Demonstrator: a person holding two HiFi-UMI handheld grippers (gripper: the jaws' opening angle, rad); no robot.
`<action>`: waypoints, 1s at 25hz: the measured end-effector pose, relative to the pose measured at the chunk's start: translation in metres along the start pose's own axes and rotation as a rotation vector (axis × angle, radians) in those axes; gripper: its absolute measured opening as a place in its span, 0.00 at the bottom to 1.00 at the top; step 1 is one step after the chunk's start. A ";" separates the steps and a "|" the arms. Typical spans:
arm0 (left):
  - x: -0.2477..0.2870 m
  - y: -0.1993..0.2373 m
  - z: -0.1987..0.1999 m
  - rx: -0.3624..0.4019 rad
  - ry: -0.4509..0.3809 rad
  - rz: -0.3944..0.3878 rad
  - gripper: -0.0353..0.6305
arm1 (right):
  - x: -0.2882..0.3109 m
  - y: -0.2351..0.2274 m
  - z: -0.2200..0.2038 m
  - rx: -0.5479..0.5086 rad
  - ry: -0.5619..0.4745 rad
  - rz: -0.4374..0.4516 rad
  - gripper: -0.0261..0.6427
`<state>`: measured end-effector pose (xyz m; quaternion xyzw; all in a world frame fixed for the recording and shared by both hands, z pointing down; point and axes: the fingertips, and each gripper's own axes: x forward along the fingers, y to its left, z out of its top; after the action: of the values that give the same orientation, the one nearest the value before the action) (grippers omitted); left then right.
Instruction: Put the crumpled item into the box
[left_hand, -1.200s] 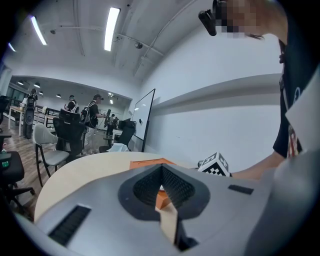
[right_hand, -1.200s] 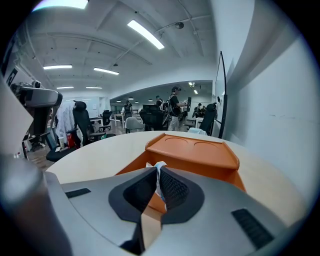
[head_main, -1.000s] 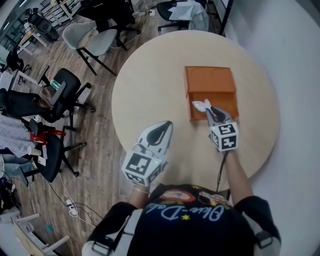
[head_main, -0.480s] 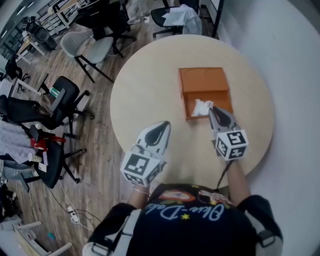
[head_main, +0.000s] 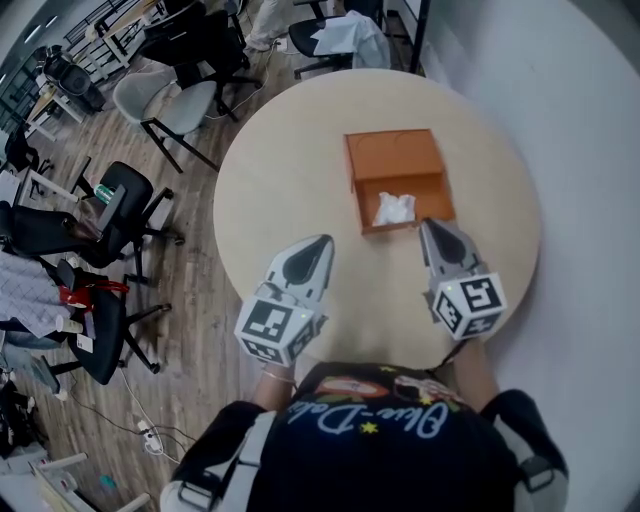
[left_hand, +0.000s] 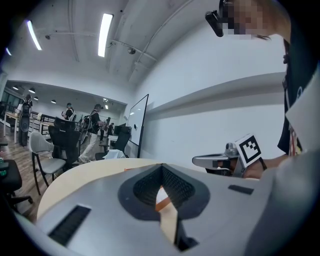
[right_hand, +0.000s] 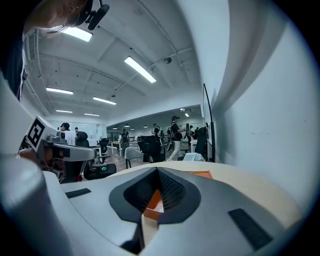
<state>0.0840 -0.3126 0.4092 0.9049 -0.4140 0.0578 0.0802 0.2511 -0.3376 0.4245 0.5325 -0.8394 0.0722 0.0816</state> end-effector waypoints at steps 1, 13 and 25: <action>0.000 0.000 0.000 0.000 0.001 -0.002 0.04 | -0.002 0.002 0.002 0.001 -0.003 0.001 0.04; 0.000 0.001 -0.011 -0.010 0.014 -0.003 0.04 | -0.009 0.012 0.005 -0.057 -0.014 0.017 0.04; -0.002 0.009 -0.013 -0.034 0.017 0.014 0.04 | -0.003 0.016 0.006 -0.057 0.004 0.035 0.04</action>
<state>0.0754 -0.3138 0.4228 0.8999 -0.4207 0.0589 0.0987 0.2375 -0.3292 0.4174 0.5149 -0.8503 0.0507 0.0970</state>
